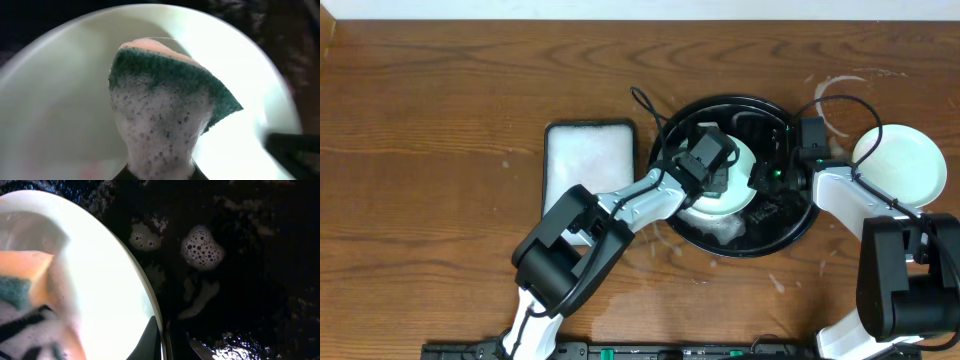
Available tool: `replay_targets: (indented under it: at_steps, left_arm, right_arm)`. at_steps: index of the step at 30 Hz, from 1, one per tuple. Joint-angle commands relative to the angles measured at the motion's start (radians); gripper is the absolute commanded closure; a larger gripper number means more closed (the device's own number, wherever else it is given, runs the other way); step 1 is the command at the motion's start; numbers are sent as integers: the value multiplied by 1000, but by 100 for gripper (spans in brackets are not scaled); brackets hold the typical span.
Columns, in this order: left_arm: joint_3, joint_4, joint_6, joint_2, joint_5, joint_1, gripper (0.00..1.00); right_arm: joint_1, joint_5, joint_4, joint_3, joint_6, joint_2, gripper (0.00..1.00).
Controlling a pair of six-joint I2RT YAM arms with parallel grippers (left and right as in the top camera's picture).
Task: Clean dirty plates on tray and stack at the side
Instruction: 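Scrub the pale green plate with the sponge while right gripper holds it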
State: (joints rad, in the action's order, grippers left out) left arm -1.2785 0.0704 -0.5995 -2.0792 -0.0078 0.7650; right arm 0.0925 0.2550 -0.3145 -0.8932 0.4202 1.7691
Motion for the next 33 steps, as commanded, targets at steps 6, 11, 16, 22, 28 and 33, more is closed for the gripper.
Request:
replay_targets:
  at_steps: [6,11,16,22,28,33]
  left_arm:
    - [21,101,199,12,-143,-83,92]
    - [21,39,199,98,-143,-93,93]
    - [21,-47,97,154,-107,-77,92]
    - [21,-125,-107,98,-52,-49,93]
    - [21,-249,-139,-10,-52,-29,92]
    - [21,-237,-83,-60,-57,-52,92]
  right_arm:
    - [17,27,-31,45,9,73,99]
    - [17,27,-31,45,9,73,99]
    - [17,27,-30,45,10,73,99]
    - [17,27,-29,45,10,73,99]
    - [18,27,-30,45,10,73,99]
    - [18,27,-35,45,10,73,99]
